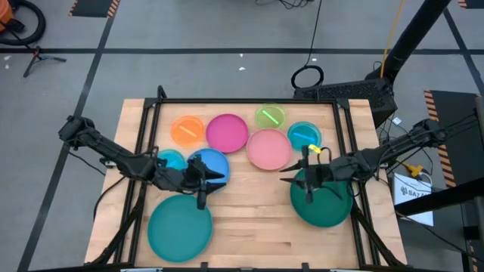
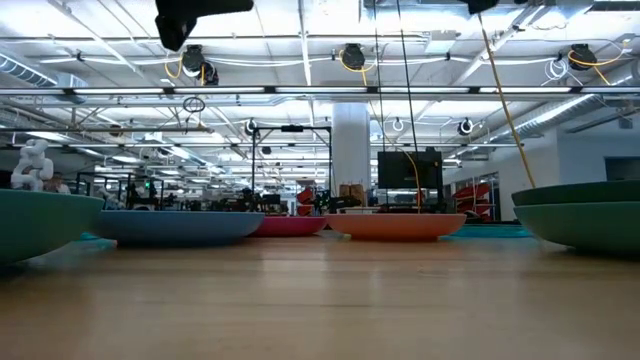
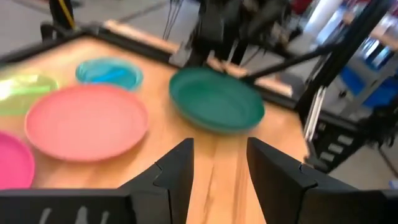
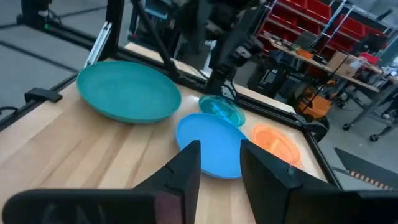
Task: Stack plastic plates
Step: Stack the green plate on top of the dark green plate
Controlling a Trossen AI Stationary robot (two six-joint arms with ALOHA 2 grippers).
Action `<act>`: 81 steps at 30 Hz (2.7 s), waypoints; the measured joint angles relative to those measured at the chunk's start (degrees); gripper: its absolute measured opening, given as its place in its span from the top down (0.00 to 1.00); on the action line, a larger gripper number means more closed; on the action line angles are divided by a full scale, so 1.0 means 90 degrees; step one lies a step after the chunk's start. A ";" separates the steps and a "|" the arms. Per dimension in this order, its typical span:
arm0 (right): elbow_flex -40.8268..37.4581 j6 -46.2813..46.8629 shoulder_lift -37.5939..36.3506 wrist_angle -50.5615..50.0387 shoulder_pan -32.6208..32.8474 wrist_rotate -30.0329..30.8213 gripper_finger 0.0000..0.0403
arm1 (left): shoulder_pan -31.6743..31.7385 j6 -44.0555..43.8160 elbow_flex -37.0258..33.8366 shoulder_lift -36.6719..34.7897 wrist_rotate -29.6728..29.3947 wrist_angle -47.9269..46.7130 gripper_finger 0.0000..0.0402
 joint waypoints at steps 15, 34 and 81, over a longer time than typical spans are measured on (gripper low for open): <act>-0.0267 0.0309 -0.0649 -0.0198 -0.0066 0.0011 0.74 | -0.0994 -0.3525 0.1733 0.0921 0.1370 -0.5491 0.62; -0.0267 0.0395 -0.0617 -0.0190 -0.0066 0.0011 0.74 | -0.1923 -0.3628 0.1849 0.1628 0.1616 -0.7866 0.62; -0.0267 0.0442 -0.0617 -0.0193 -0.0066 0.0011 0.74 | -0.1946 -0.3323 -0.0057 0.1623 0.1375 -0.6333 0.62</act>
